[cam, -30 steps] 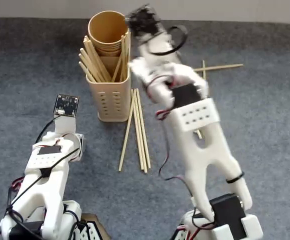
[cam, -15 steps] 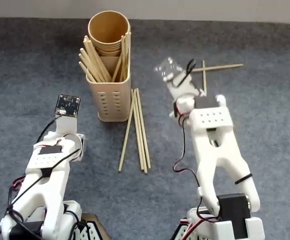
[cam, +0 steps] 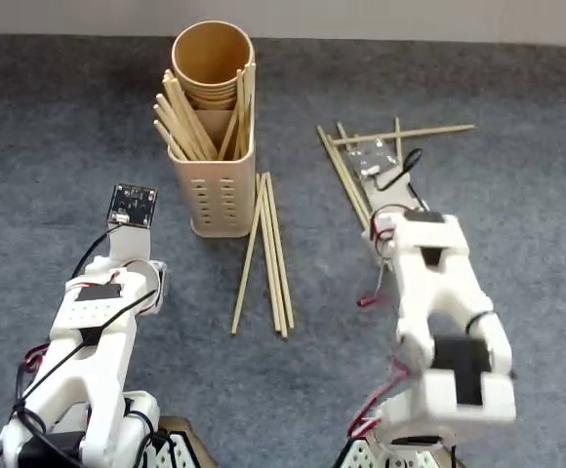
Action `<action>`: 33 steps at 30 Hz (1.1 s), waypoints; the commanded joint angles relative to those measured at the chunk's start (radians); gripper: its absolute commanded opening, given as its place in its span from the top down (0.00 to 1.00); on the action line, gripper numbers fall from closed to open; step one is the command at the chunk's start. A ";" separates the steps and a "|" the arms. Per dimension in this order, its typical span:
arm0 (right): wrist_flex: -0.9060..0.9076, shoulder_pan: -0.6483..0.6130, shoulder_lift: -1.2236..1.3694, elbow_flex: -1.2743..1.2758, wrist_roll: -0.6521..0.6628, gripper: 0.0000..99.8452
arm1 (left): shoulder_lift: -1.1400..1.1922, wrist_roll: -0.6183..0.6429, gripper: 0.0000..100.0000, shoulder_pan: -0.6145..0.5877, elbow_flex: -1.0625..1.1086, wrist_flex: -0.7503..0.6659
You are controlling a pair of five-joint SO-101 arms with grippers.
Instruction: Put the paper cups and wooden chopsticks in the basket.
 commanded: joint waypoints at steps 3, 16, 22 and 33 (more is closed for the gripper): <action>-0.013 -0.071 0.094 -0.125 0.002 0.74 | -0.015 -0.003 0.82 0.016 -0.002 -0.014; 0.067 -0.071 0.341 -0.285 0.003 0.94 | -0.015 -0.003 0.82 0.016 -0.002 -0.014; 0.268 -0.021 0.381 -0.427 0.002 1.00 | -0.015 -0.003 0.82 0.016 -0.002 -0.014; 0.325 0.004 -0.186 -0.435 -0.273 1.00 | -0.015 -0.003 0.82 0.016 -0.002 -0.014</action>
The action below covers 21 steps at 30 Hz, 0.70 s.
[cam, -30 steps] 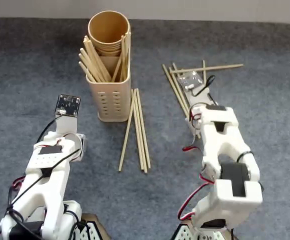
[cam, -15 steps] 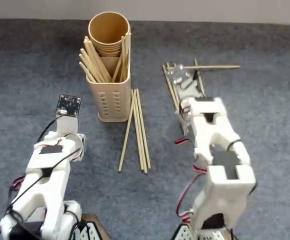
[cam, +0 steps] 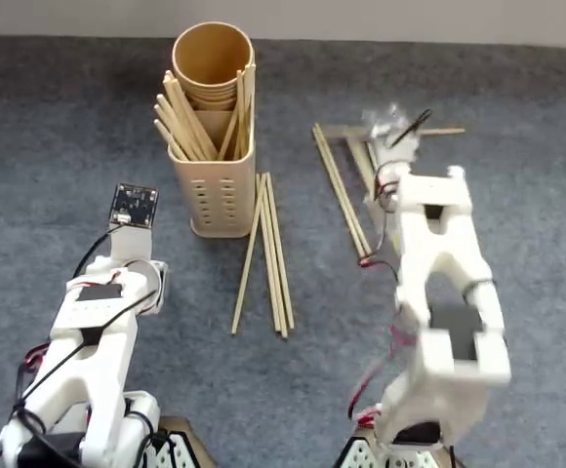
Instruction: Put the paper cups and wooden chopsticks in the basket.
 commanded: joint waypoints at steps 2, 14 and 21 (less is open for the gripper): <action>0.010 -0.030 -0.509 -0.016 -0.132 1.00 | -0.015 -0.003 0.82 0.012 -0.002 -0.014; -0.363 -0.414 -0.863 0.013 -0.310 1.00 | -0.015 -0.003 0.82 0.010 -0.002 -0.014; -0.662 -0.518 -0.674 0.036 -0.315 1.00 | -0.015 -0.003 0.82 0.010 -0.002 -0.014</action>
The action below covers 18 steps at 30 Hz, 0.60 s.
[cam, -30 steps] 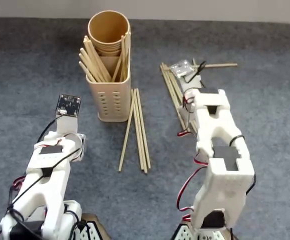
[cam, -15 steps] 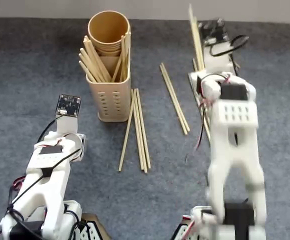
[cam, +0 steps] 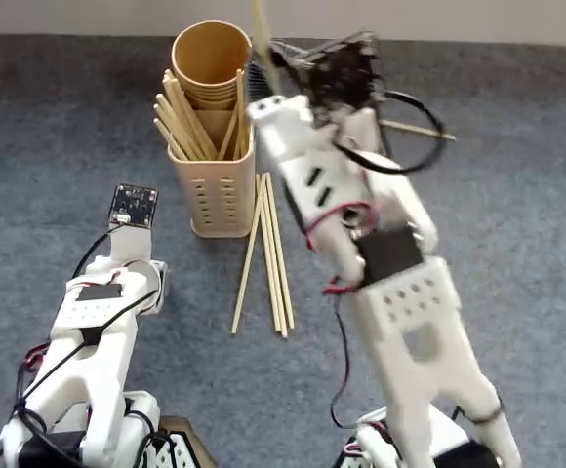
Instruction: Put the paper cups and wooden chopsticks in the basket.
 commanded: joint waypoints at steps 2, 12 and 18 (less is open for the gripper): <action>-0.191 -0.076 0.131 -0.024 -0.044 1.00 | -0.015 -0.003 0.82 0.010 -0.002 -0.014; -0.321 -0.094 0.325 -0.016 -0.140 1.00 | -0.015 -0.003 0.82 0.010 -0.002 -0.014; -0.311 -0.074 0.364 -0.012 -0.144 0.97 | -0.015 -0.003 0.82 0.010 -0.002 -0.014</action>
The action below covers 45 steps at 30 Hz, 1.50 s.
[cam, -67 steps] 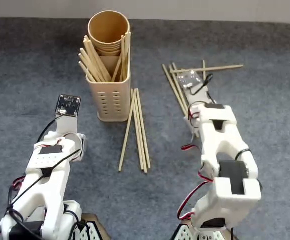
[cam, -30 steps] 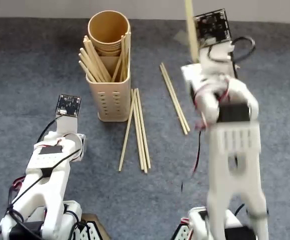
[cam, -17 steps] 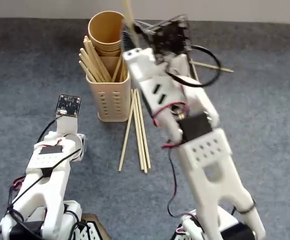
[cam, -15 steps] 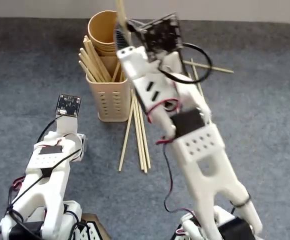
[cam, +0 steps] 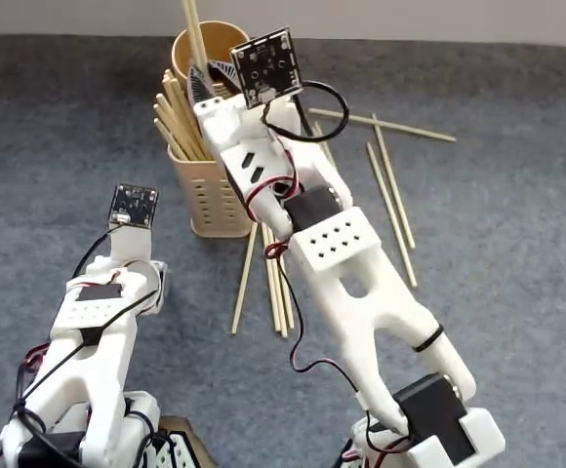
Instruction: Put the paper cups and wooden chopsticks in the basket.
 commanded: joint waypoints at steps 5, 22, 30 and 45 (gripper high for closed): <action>0.054 0.018 -0.016 0.007 0.009 0.81 | -0.015 -0.003 0.82 0.010 -0.002 -0.014; 0.909 0.150 -0.355 -0.186 0.296 0.79 | -0.015 -0.003 0.82 0.010 -0.002 -0.014; 1.141 0.423 -0.234 0.002 0.493 0.79 | -0.015 -0.003 0.82 0.010 -0.002 -0.014; 0.676 0.530 0.453 -0.094 0.548 0.79 | -0.015 -0.003 0.82 0.010 -0.002 -0.014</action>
